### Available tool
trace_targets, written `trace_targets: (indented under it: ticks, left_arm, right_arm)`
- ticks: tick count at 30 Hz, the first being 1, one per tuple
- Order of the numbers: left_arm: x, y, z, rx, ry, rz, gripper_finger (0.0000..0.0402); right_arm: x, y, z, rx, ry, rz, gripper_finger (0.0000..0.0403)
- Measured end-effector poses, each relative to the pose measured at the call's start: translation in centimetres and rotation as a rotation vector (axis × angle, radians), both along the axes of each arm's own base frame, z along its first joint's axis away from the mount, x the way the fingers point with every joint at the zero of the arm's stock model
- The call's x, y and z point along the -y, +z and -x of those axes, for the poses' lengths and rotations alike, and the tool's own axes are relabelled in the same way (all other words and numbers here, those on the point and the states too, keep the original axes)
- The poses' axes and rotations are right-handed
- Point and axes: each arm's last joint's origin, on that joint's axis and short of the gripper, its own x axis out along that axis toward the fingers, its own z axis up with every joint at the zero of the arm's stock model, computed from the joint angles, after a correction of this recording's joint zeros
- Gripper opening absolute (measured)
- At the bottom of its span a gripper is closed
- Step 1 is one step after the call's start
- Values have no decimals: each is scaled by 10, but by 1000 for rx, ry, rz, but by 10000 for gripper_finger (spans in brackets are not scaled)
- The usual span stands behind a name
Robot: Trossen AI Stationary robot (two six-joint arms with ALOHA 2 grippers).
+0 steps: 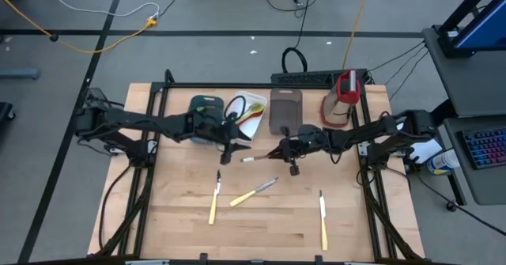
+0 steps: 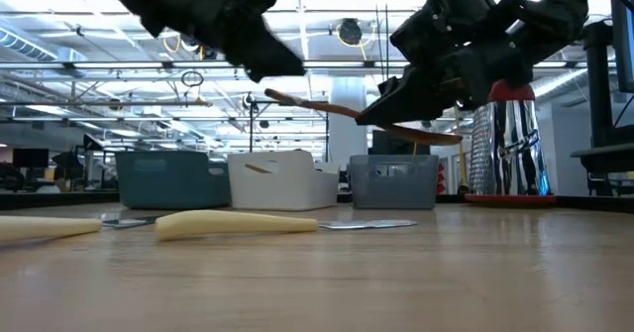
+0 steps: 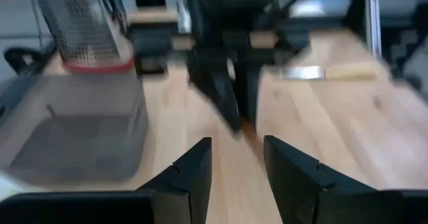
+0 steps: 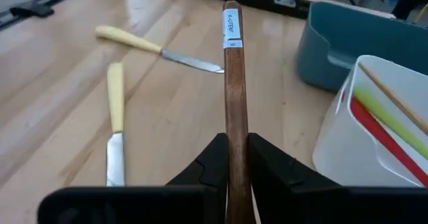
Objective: Pick & Place Kitchen Items
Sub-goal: Put the brown serving spoon into the white bin
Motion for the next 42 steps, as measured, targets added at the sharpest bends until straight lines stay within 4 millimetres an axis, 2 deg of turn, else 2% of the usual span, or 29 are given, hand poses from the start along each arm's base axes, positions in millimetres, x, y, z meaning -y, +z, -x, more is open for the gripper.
trace_targets:
  ticks: [4, 15, 24, 33, 42]
  left_arm:
    - [3, -7, -10, 34, 82, 84, 141]
    - [3, -34, -20, -67, 92, 86, 141]
    - [2, -54, -25, -132, 86, 72, 141]
    - [0, -54, -26, -121, 121, -43, 140]
    - [0, -52, -27, -96, 115, -64, 140]
  right_arm:
    - [1, -1, -5, 57, -3, 8, 33]
    - [7, -17, -11, 24, -71, 144, 36]
    - [14, -12, -13, 87, -96, 151, 37]
    - [16, -11, -13, 92, -106, 148, 38]
    - [16, -11, -13, 90, -116, 114, 38]
